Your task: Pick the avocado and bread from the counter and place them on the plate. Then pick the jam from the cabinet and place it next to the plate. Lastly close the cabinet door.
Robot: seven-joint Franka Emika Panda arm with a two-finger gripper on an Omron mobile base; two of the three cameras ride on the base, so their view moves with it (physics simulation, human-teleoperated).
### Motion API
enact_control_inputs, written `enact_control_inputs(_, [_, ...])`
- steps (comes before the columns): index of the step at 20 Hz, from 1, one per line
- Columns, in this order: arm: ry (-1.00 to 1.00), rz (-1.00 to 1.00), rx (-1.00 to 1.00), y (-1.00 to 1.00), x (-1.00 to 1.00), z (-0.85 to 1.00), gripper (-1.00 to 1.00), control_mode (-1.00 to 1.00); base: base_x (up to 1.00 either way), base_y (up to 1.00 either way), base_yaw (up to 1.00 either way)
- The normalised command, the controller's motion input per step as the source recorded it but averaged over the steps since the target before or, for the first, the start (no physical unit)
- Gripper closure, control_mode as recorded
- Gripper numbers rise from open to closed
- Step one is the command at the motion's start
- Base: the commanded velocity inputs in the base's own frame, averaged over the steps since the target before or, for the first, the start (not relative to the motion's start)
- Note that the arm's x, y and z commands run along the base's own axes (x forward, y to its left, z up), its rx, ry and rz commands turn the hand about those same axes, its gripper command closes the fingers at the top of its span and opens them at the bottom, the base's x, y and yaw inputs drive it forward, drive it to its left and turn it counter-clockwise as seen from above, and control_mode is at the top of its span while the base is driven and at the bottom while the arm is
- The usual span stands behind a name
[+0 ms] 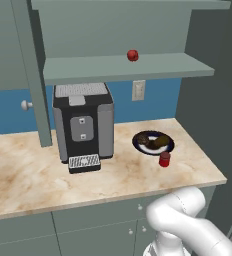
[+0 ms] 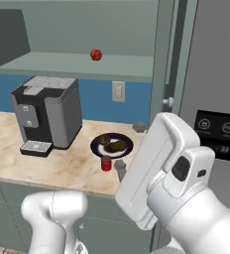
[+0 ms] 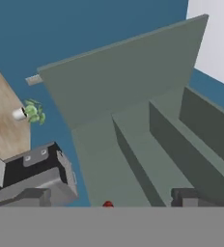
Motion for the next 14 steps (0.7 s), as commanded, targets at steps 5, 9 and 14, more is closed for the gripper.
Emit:
enact_control_inputs(5, [0.00, 0.01, 0.00, 0.00, 0.26, -0.05, -1.00, -1.00, 0.00, 0.00, 0.00])
enact_control_inputs(9, [0.00, 0.04, 0.02, -0.03, 0.27, -0.05, -1.00, -1.00, 0.00, 0.00, 0.00])
enact_control_inputs(14, [0.00, 0.04, 0.04, -0.09, 0.29, -0.04, -1.00, -1.00, 0.00, 0.00, 0.00])
